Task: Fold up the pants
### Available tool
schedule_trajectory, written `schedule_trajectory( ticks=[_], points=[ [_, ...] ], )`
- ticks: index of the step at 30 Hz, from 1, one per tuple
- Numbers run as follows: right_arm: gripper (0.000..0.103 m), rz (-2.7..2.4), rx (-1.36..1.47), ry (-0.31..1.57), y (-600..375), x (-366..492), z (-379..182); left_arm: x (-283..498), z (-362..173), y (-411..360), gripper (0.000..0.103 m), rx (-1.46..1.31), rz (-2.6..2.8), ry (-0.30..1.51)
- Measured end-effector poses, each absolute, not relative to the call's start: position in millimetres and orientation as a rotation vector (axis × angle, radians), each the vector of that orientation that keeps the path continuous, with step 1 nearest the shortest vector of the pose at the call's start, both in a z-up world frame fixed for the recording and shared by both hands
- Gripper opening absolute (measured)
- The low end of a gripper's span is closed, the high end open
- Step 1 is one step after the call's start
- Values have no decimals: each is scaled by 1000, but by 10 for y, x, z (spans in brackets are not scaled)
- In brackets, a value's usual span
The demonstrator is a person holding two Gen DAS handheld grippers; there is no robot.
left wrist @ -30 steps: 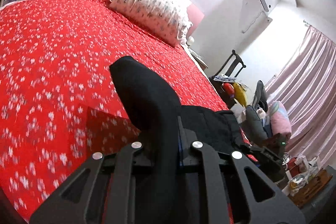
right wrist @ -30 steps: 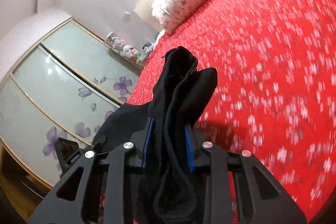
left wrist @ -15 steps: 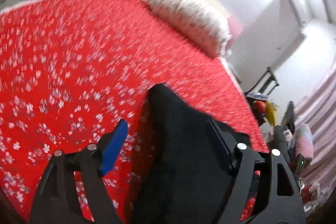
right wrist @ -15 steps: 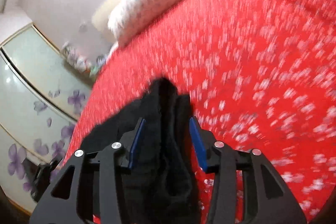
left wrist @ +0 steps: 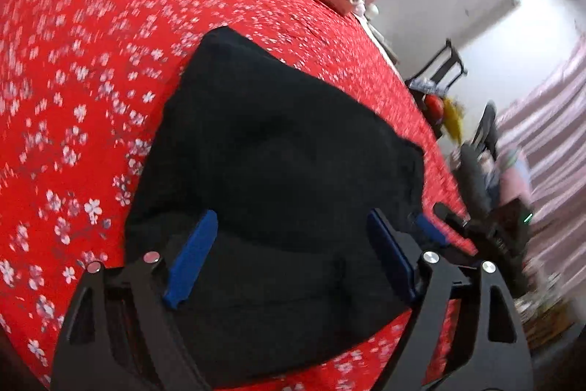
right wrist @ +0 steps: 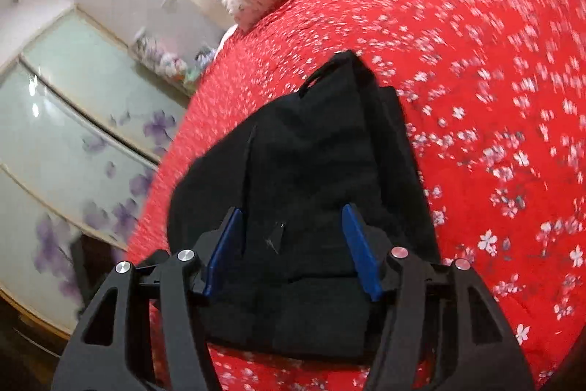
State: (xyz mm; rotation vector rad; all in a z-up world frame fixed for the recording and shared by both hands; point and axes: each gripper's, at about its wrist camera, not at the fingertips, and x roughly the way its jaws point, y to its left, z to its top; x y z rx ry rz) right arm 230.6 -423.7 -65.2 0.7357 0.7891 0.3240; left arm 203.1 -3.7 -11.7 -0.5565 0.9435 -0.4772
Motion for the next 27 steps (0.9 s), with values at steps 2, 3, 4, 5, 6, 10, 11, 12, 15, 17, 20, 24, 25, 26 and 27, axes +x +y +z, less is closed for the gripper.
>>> schedule_trajectory(
  ticks=[2,3,4,5,6,10,11,12,15,17,20,24,25,26,27],
  points=[
    [58,362,829,774,-4374,2321,-753,2035,-141,9,83,-598,-486,939],
    [57,373,858,772,-4402,2320,-777,2042,-139,11,83,-589,-487,934],
    [55,385,885,773,-4456,2307,-811,2045,-140,-2,83,-563,-484,929],
    [53,387,887,775,-4457,2291,-821,2006,-126,-65,84,-510,-476,921],
    [53,388,882,774,-4453,2294,-833,1998,-122,-122,85,-469,-469,915],
    [53,382,815,749,-4374,2191,-784,1890,-111,-398,94,-266,-429,881],
    [53,384,802,740,-4370,2207,-777,1866,-91,-456,96,-215,-417,873],
    [53,386,790,728,-4358,2201,-768,1833,-83,-505,98,-164,-406,867],
    [55,361,727,692,-4266,2193,-686,1767,-53,-518,101,-97,-384,860],
    [71,310,668,674,-4176,2125,-585,1699,-15,-471,101,-100,-378,853],
    [76,238,562,625,-3986,2007,-430,1520,52,-355,101,-143,-363,838],
    [78,161,458,539,-3782,1791,-297,1261,107,-217,101,-199,-320,822],
    [81,127,432,505,-3753,1695,-276,1174,111,-188,101,-214,-320,817],
    [84,93,411,476,-3742,1625,-264,1075,117,-167,101,-223,-314,810],
    [85,62,392,453,-3732,1570,-252,1007,117,-177,101,-223,-307,809]
  ],
)
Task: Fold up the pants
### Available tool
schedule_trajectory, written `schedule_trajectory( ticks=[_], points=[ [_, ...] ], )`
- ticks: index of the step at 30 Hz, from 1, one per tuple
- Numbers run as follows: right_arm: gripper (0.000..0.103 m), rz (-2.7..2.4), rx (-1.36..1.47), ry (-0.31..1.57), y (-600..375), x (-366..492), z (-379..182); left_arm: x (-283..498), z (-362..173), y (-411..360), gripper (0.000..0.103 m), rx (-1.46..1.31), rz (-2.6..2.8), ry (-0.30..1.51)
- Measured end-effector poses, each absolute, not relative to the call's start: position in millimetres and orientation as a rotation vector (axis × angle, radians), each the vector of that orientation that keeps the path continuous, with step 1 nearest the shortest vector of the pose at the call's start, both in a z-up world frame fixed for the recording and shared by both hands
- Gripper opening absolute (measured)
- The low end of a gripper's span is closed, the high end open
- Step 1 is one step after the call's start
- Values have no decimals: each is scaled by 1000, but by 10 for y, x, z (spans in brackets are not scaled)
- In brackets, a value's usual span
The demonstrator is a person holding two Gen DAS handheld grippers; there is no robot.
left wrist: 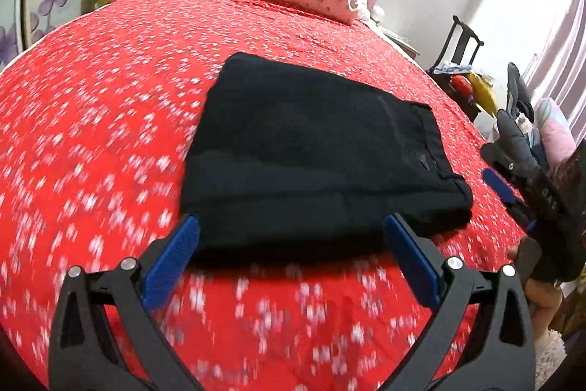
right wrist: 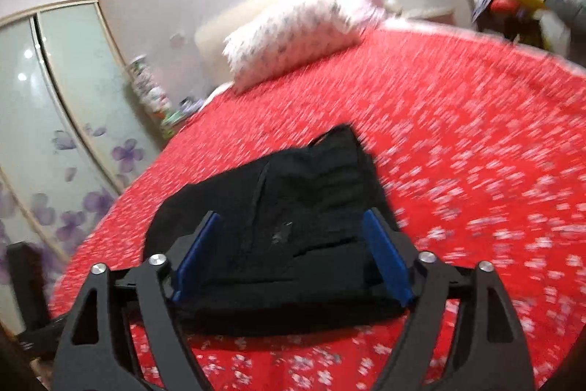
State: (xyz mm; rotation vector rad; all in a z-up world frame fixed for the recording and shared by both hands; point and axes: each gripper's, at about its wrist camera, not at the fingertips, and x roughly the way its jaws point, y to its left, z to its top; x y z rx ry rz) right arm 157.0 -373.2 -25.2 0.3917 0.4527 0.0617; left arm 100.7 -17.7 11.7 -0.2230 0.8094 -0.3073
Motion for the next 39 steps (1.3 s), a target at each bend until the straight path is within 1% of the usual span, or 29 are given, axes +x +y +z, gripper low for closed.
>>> schedule_trajectory(
  ticks=[3,5,9,12,16,19,21,25,28,30,35,39],
  points=[
    [86,-33,351,420,-3717,1381,-239,822,71,-192,101,-227,-328,854],
    [93,-49,359,429,-3718,1299,-268,737,22,-204,101,-209,-324,889],
    [96,-65,348,472,-3641,1113,-351,567,5,-267,101,-94,-280,874],
    [102,-62,333,472,-3549,934,-390,422,-49,-264,101,-61,-271,882],
    [102,-22,324,485,-3428,792,-447,356,-80,-212,101,-93,-273,907],
    [102,-27,239,494,-3278,724,-480,328,-74,-100,101,-165,-271,905],
    [102,-23,196,492,-3192,681,-483,343,-84,-66,101,-167,-251,905],
    [102,14,276,449,-3196,572,-483,384,-66,-12,101,-198,-240,900],
    [102,18,238,441,-3162,606,-446,414,-36,2,101,-175,-215,867],
    [102,13,210,438,-3144,613,-445,456,-52,19,101,-175,-200,881],
    [102,14,228,450,-3141,586,-448,459,-58,69,101,-176,-199,865],
    [102,7,210,492,-3101,592,-467,407,-65,40,101,-137,-208,867]
  ],
)
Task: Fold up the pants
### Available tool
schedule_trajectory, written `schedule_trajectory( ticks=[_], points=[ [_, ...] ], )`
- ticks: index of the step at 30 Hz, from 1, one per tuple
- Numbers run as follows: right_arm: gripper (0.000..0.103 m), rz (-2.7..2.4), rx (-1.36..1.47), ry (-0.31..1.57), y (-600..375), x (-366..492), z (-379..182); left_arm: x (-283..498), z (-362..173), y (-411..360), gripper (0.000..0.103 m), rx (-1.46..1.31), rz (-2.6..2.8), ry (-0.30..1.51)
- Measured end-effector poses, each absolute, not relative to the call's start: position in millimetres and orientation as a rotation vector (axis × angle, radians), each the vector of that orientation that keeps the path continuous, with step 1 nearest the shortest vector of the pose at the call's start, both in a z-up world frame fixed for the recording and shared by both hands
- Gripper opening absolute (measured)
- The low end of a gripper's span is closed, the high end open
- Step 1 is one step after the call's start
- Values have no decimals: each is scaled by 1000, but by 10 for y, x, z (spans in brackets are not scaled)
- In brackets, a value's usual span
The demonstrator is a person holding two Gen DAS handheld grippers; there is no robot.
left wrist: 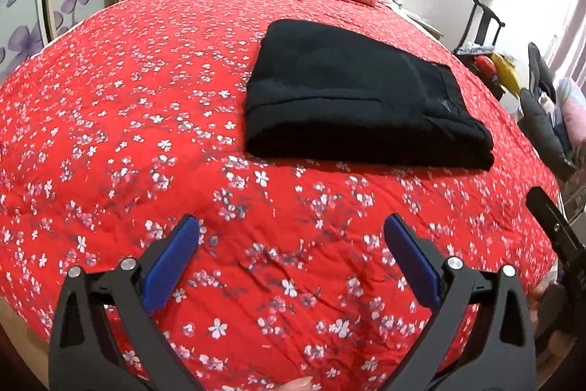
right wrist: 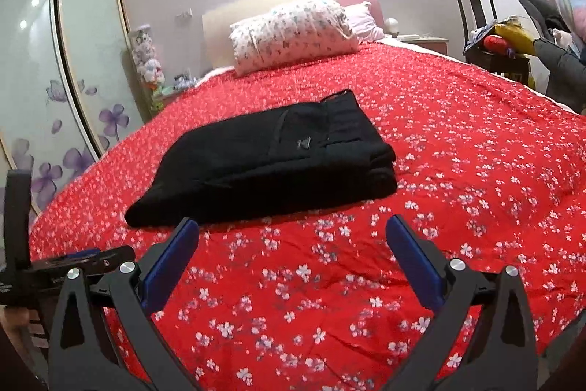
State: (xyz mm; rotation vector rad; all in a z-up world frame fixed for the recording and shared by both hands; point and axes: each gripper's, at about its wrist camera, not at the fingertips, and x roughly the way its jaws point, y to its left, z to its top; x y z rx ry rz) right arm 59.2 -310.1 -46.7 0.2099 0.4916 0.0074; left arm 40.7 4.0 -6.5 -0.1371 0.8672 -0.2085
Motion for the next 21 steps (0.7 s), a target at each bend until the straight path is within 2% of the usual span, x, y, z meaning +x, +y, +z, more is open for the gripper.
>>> schedule_trajectory(
  ticks=[11,21],
  points=[
    [102,19,207,622,-3037,634,-577,259,-4,40,101,-94,-190,788],
    [102,-159,53,658,-2956,622,-624,270,-65,-136,101,18,-183,807]
  ],
)
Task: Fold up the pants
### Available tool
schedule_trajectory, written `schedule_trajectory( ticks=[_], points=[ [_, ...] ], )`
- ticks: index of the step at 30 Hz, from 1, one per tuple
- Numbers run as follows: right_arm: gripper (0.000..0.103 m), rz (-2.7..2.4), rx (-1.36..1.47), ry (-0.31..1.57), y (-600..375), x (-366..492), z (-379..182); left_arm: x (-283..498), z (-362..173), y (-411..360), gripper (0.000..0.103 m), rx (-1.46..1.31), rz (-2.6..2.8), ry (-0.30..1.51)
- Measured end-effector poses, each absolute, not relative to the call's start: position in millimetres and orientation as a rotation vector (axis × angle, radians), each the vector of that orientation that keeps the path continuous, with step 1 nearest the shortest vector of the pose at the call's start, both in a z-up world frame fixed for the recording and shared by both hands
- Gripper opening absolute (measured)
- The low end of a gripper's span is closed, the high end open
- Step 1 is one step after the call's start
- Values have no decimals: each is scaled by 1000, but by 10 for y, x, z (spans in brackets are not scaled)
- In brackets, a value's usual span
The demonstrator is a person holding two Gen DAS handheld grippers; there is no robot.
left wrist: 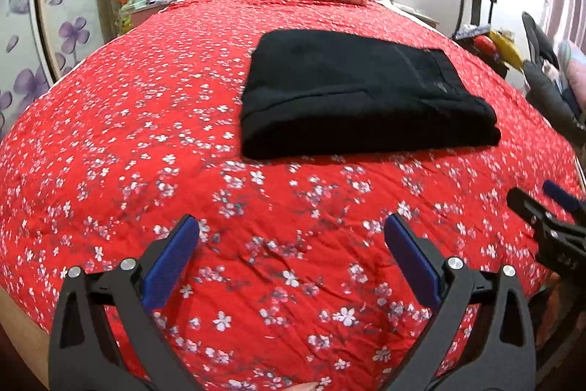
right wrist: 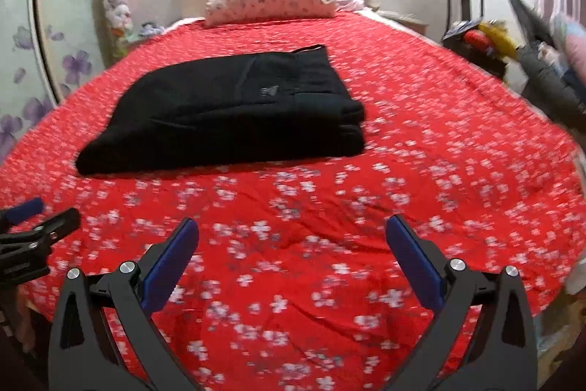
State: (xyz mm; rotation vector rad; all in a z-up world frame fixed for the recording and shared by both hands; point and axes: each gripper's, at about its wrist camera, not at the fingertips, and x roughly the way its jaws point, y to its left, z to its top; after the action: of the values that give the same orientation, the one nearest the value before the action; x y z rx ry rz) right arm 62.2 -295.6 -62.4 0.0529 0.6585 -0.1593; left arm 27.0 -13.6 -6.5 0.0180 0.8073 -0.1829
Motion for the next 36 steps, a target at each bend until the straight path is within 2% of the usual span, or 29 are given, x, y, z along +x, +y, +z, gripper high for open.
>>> schedule_trajectory(
  ticks=[9,36],
  points=[
    [102,-190,-77,641,-2784,572,-630,256,-138,-248,101,65,-187,822],
    [102,-171,-51,687,-2786,625,-665,199,-204,-361,101,82,-160,831]
  ],
)
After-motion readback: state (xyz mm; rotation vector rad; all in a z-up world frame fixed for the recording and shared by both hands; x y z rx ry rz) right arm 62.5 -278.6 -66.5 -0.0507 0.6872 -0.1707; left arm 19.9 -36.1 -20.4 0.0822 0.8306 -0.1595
